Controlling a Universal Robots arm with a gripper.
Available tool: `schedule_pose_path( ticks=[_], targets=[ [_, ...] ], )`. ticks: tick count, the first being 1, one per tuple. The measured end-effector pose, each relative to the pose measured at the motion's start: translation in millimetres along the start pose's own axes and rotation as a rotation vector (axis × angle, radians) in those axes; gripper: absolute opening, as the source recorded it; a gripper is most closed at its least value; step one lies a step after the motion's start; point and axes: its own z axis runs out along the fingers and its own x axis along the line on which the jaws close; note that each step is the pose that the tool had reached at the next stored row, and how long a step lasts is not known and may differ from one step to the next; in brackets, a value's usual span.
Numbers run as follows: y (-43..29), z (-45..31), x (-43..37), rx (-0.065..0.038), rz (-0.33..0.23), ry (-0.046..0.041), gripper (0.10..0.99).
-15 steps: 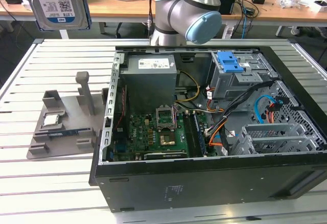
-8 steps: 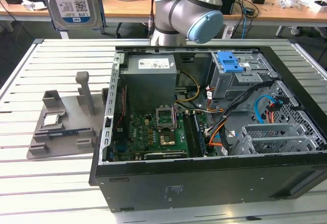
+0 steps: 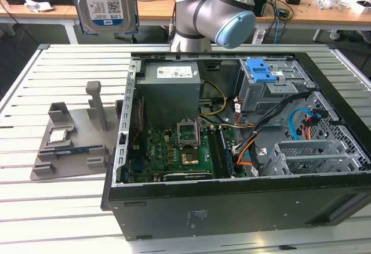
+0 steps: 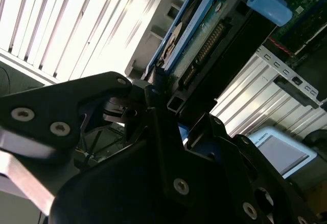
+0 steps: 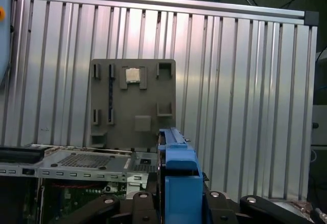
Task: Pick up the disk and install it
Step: 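Pick up the disk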
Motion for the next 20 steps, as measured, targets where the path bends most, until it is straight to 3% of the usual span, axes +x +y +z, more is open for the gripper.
schedule_pose_path(
  ticks=[6, 9, 12, 14, 16, 18, 20],
  targets=[
    [-37.1, -1.5, 2.3, -0.002, 0.000, -0.0001, 0.365],
    [-67.2, -2.8, 4.3, -0.003, 0.000, -0.0002, 0.365],
    [-85.7, -3.5, 5.5, -0.004, 0.000, -0.0003, 0.365],
    [-103.8, -4.1, 6.6, -0.006, 0.000, -0.0004, 0.365],
    [-113.4, -4.4, 7.3, -0.006, 0.000, -0.0004, 0.365],
    [-127.7, -4.7, 8.4, -0.007, 0.000, -0.0004, 0.365],
    [-132.6, -4.1, 8.8, -0.007, 0.003, -0.0008, 0.365]
  ],
)
